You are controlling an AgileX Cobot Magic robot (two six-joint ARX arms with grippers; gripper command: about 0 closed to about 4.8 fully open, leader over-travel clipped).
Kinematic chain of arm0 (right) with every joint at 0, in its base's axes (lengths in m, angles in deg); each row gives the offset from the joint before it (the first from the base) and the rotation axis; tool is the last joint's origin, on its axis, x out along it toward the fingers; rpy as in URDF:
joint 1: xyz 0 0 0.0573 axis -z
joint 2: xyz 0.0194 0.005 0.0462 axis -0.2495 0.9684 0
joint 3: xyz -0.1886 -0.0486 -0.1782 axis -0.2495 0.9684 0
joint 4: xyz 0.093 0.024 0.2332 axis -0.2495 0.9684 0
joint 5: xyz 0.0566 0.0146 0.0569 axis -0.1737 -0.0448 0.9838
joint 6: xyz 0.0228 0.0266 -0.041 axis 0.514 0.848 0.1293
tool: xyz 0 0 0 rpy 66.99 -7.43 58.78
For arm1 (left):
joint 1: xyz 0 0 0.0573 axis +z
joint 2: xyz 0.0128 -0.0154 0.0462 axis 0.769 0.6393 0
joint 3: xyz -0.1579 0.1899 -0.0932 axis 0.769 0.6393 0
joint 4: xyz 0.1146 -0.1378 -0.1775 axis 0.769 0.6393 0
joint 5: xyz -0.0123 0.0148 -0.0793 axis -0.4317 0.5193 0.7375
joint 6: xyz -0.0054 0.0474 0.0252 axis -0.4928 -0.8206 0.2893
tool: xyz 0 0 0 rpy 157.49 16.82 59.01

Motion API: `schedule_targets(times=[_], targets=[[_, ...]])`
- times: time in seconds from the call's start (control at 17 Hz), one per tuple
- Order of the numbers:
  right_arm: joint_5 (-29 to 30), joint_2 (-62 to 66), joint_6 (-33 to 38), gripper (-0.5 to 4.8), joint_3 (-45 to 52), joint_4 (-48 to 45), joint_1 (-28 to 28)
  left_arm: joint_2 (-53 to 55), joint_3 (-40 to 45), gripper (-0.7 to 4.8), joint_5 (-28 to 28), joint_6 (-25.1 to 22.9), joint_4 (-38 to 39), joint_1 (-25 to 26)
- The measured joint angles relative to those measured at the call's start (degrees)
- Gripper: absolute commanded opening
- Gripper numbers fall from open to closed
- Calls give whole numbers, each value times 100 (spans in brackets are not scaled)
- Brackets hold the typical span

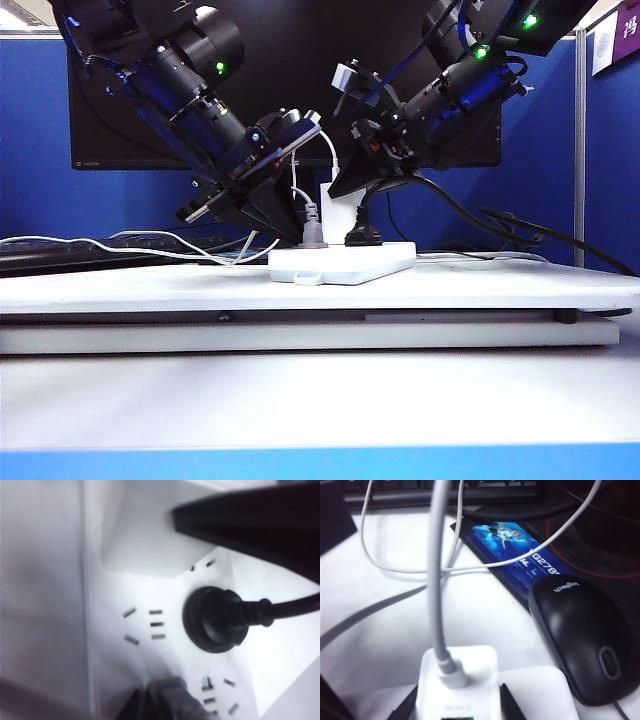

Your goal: Unplug the white charger from the socket, then place it next to the socket.

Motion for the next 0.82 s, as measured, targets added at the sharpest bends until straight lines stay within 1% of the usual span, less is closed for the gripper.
schedule_targets(times=[0.12, 0.18, 0.35, 0.53, 0.59, 0.65, 0.76, 0.82], targets=[[55, 4, 9, 79, 2, -7, 9, 13, 0, -5, 28, -291, -7, 2], [55, 4, 9, 70, 2, -7, 9, 20, 0, -5, 55, -350, -9, 2], [9, 4, -31, 70, 7, -11, 7, 57, -11, -5, 107, -393, -24, 17], [22, 4, 76, 69, 11, -24, 9, 76, -11, -5, 188, -413, -101, 20], [20, 4, 57, 55, 11, -26, 9, 79, -11, -5, 203, -413, -120, 22], [4, 4, -55, 43, 11, -26, 9, 92, -11, -5, 221, -413, -142, 22], [-72, 0, -278, 43, 11, -24, -7, 122, -13, -5, 256, -413, -184, 22], [-72, 0, -232, 44, 9, -28, -11, 138, -20, -5, 267, -413, -186, 22]])
